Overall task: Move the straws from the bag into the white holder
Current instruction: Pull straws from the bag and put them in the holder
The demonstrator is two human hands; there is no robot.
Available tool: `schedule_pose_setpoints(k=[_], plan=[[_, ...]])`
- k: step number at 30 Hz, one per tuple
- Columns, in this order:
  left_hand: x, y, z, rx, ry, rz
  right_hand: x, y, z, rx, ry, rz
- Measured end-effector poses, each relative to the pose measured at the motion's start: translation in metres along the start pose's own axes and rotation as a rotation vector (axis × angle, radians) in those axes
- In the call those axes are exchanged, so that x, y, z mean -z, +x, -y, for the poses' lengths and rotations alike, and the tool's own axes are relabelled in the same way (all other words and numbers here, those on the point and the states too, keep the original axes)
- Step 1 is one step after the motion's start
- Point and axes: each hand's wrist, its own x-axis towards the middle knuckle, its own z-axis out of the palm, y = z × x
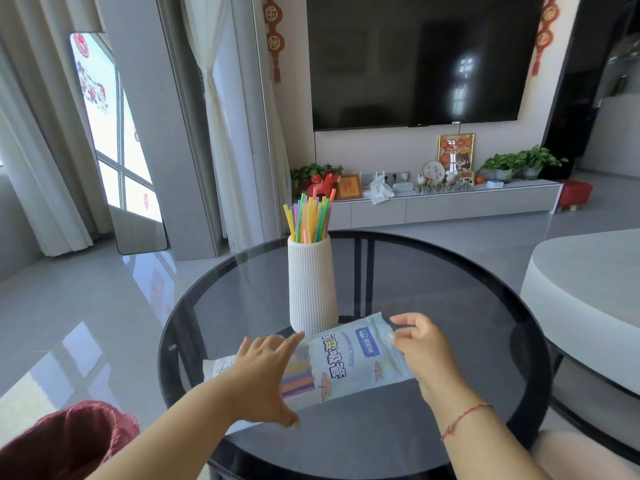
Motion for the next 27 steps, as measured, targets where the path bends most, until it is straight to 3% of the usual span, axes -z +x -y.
schedule_pose_setpoints(k=[4,7,11,14,21,27], plan=[[0.03,-0.001,0.003,-0.043,0.121,-0.104,-0.001,0.001,-0.004,0.058,0.043,-0.168],[0.058,-0.002,0.003,-0.083,0.215,-0.159,-0.003,0.003,-0.008,-0.022,0.174,-0.257],[0.087,-0.008,-0.005,-0.168,0.383,-0.242,-0.005,0.001,-0.004,-0.283,0.601,-0.053],[0.103,-0.011,-0.011,-0.238,0.558,-0.312,-0.007,-0.004,0.0,-0.347,0.779,0.058],[0.128,-0.015,-0.021,-0.297,0.721,-0.391,-0.012,-0.013,0.003,-0.331,0.808,0.066],[0.131,-0.015,-0.023,-0.271,0.768,-0.361,-0.012,-0.017,0.004,-0.284,0.703,0.033]])
